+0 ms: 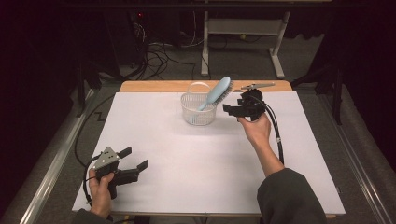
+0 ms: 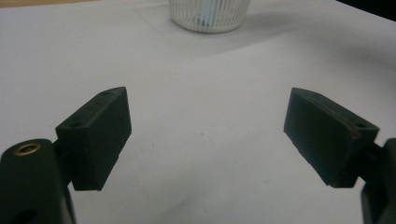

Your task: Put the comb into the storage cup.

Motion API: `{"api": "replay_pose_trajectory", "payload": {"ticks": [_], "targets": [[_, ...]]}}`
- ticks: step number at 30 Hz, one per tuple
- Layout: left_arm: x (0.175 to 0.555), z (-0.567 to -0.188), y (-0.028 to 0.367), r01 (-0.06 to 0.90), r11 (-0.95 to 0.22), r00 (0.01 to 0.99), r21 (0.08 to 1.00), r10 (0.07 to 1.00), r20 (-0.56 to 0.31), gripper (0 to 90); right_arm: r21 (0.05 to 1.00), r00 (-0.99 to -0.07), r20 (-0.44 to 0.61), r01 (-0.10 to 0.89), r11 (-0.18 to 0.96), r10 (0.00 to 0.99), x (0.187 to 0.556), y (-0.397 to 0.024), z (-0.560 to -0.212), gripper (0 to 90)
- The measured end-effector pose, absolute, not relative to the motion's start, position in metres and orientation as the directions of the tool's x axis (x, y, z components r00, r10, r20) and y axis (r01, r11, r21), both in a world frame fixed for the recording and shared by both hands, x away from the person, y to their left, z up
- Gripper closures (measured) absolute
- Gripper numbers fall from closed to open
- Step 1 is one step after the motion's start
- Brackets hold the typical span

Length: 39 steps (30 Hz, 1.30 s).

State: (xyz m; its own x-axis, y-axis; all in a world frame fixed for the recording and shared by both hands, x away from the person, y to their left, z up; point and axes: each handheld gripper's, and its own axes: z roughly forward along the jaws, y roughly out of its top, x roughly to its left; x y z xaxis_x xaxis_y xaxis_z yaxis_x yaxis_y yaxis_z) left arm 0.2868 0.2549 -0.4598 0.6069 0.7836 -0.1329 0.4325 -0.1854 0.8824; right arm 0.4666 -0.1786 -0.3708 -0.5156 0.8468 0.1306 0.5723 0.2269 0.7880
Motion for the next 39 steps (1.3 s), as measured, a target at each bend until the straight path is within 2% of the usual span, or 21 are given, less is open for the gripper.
{"api": "replay_pose_trajectory", "payload": {"ticks": [39], "targets": [[0.288,-0.46,0.254,0.435,-0.181,0.605,0.882,0.784,-0.137,16.1,0.814,-0.515,0.142,0.547,0.197,0.845,0.446,-0.21,-0.365,29.9]]}}
